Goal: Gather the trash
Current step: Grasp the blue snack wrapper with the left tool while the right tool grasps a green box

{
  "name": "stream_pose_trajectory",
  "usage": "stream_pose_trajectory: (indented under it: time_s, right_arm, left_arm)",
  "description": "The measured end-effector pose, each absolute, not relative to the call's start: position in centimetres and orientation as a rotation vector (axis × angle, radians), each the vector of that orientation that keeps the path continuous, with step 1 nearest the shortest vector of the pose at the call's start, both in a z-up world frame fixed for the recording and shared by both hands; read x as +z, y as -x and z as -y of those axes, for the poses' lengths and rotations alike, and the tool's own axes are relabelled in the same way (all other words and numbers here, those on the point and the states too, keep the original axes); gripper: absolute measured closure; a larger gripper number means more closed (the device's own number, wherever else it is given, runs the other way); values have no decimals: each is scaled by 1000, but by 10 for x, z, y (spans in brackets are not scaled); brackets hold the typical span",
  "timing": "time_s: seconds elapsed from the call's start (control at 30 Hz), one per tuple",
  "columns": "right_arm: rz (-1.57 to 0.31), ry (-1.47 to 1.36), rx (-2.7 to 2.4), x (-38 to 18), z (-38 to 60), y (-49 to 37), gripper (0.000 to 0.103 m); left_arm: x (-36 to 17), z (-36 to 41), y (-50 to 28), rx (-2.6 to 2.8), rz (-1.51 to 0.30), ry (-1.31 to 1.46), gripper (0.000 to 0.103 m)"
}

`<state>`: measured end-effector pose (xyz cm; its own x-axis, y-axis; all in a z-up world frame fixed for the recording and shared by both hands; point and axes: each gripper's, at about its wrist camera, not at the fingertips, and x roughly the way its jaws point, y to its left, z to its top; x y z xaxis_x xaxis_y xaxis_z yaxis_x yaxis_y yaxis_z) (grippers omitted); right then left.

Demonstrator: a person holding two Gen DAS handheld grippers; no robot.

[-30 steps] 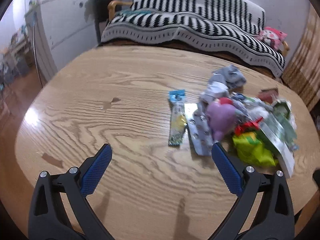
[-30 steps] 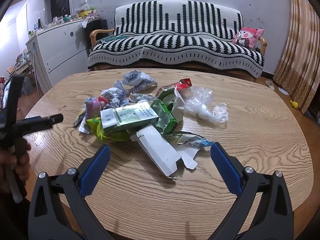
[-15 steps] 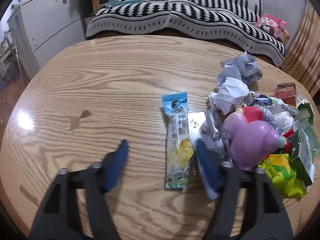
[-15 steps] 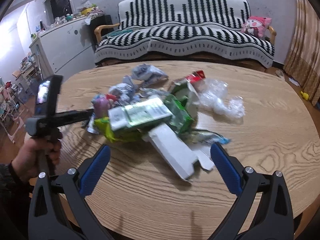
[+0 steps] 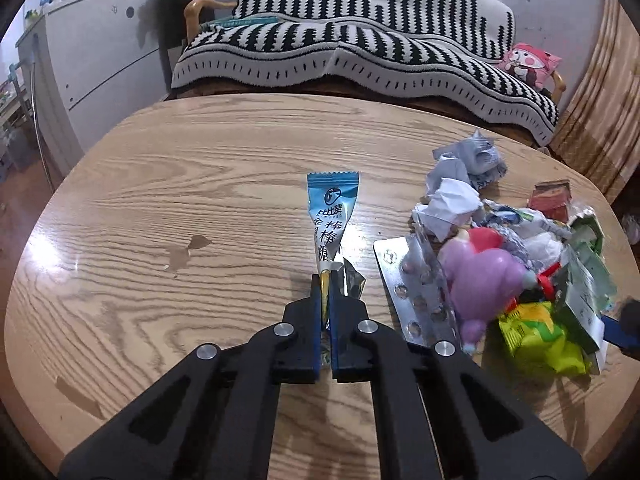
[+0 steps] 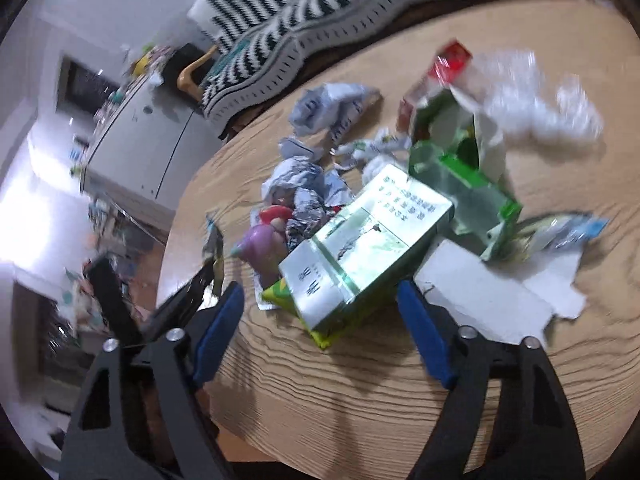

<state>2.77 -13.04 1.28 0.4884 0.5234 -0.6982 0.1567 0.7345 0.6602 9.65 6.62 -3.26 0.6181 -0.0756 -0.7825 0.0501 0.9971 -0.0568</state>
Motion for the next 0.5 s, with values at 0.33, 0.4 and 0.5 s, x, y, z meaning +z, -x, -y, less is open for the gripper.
stream_pose_trajectory:
  time_s: [0.33, 0.4, 0.5]
  right_arm:
    - [-1070, -985, 265, -18, 142, -42, 83]
    - [-1049, -997, 284, -13, 143, -43, 91]
    - [-1003, -953, 300, 6, 147, -33, 91]
  left_arm:
    - [-19, -63, -79, -96, -884, 1, 101]
    - [-15, -60, -75, -98, -879, 4, 101]
    - [-7, -54, -67, -103, -856, 6, 101]
